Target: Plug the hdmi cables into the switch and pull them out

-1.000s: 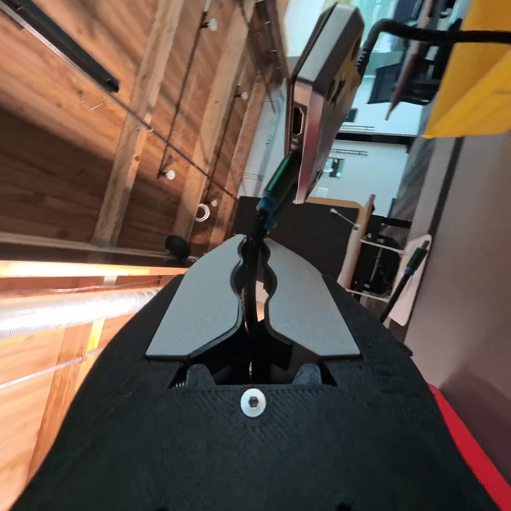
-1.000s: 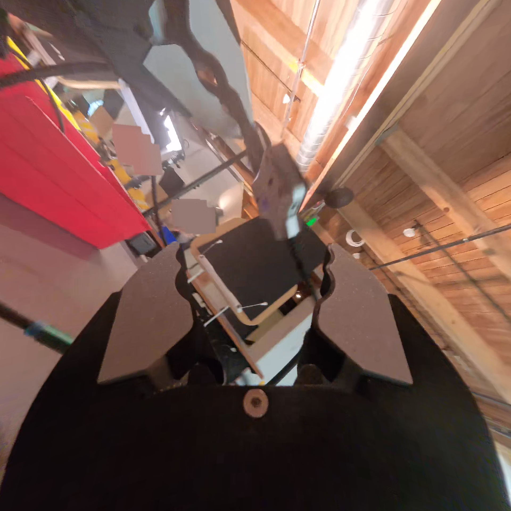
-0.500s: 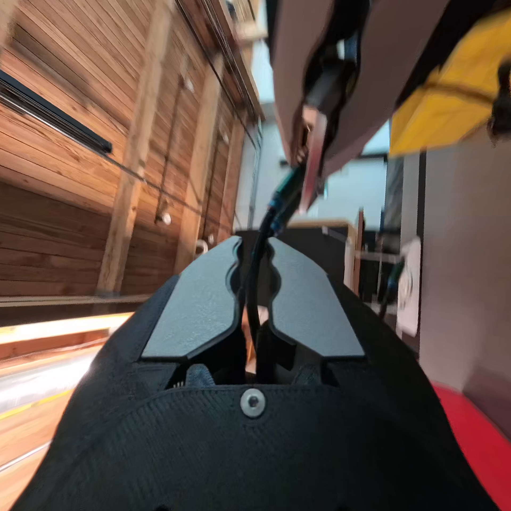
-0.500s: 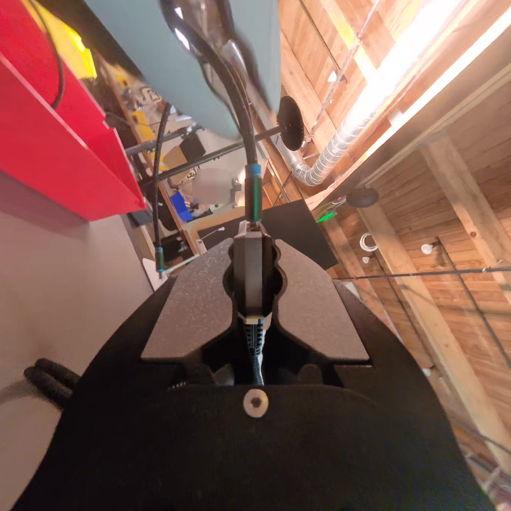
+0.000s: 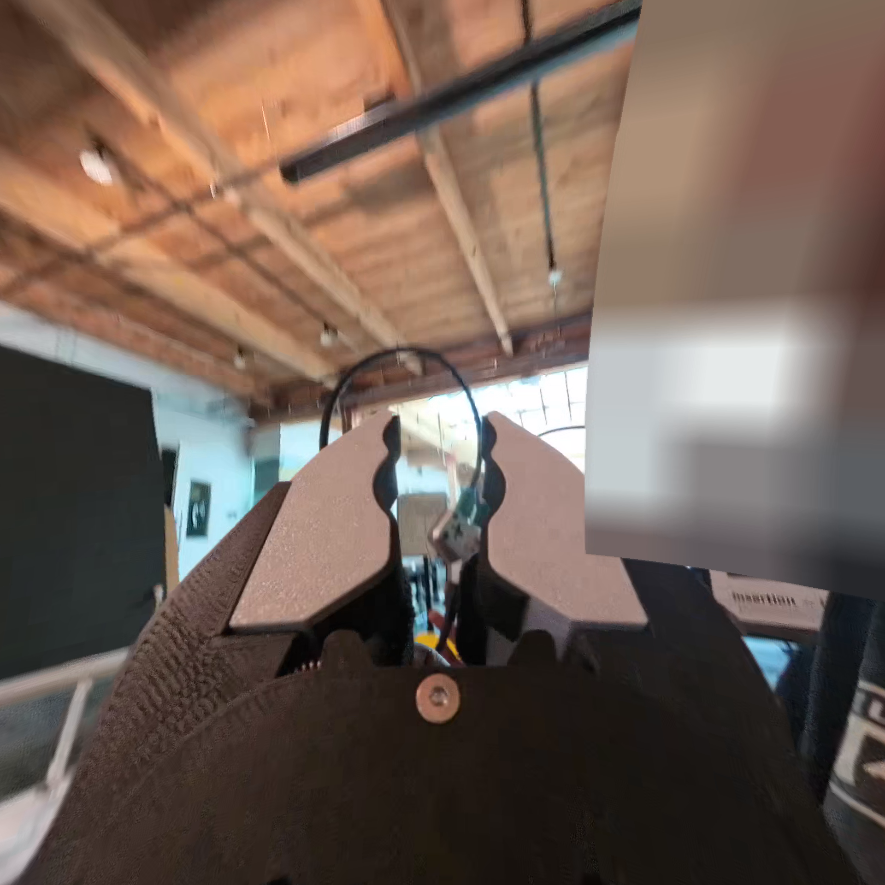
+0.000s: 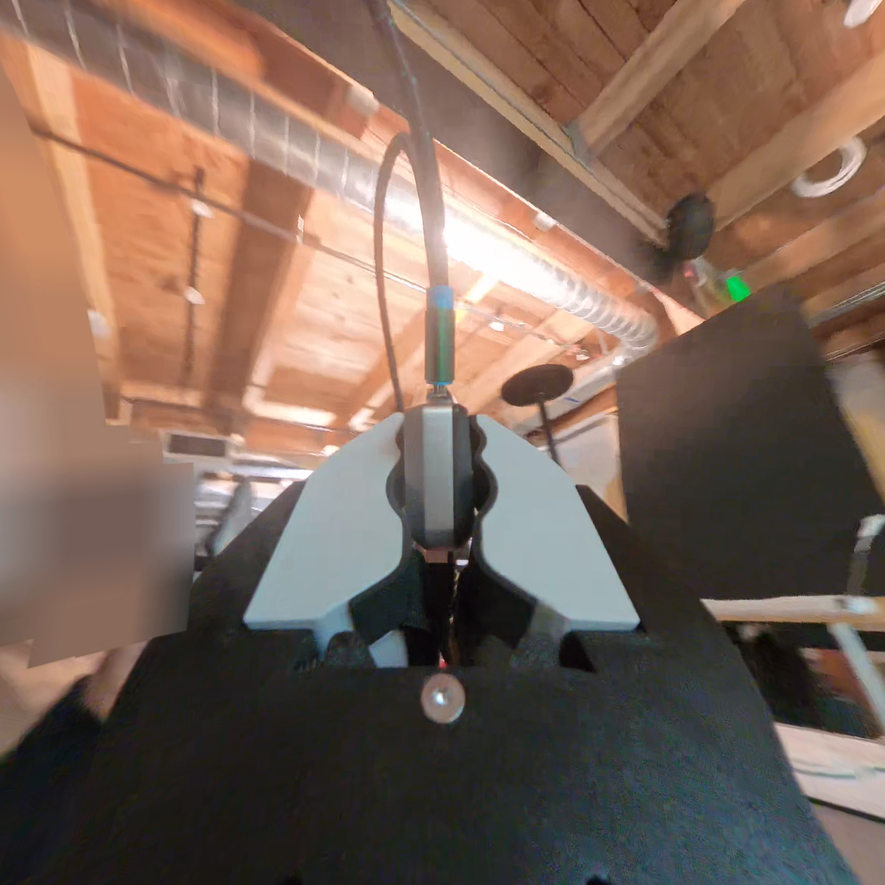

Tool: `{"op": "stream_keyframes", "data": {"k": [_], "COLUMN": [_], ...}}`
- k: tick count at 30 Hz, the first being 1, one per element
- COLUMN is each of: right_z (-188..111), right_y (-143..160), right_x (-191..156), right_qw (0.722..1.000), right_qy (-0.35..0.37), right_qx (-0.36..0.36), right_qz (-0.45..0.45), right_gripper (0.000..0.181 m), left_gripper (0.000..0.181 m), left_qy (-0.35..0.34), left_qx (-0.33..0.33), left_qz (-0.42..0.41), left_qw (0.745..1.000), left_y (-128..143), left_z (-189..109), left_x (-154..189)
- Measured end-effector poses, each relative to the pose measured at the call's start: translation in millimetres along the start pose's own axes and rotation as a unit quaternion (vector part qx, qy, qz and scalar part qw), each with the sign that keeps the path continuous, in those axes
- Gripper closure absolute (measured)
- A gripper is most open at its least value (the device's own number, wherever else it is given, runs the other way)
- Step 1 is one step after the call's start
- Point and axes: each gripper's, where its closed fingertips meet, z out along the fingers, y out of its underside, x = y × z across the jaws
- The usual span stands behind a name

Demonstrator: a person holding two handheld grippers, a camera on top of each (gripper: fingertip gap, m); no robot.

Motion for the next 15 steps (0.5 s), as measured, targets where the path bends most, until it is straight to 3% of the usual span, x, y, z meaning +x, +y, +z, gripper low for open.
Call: {"op": "stream_keyframes", "data": {"k": [1,6,9,11,13,15], "right_z": [-1.3,-4.9,-7.4,-9.6,-12.1,-15.1], "right_y": [6.1,31.5,33.5,28.1,19.2,8.7], "right_x": [-0.6,-7.7,-4.5,-1.6,-0.5,-1.4], "right_qw": [0.999,0.985,0.986,0.988,0.987,0.985], "right_qy": [-0.010,-0.046,-0.038,-0.034,-0.037,-0.047], "right_qx": [0.005,0.007,0.010,0.025,0.053,0.086], "right_qz": [0.034,0.164,0.162,0.149,0.147,0.146], "right_gripper": [0.158,0.158,0.159,0.159,0.159,0.159], "left_gripper": [0.147,0.110,0.116,0.135,0.145,0.142], "left_qy": [-0.001,-0.010,0.001,0.053,0.110,0.154], "left_qx": [-0.031,-0.159,-0.219,-0.210,-0.267,-0.383], "left_qz": [-0.011,-0.031,-0.034,-0.068,-0.171,-0.238], "left_qw": [0.999,0.987,0.975,0.974,0.942,0.879], "left_y": [18.8,113.5,145.4,144.8,159.5,196.9], "left_z": [4.8,26.9,37.6,45.3,44.6,27.9], "left_x": [-3.7,-7.4,11.4,39.7,68.5,89.3]}}
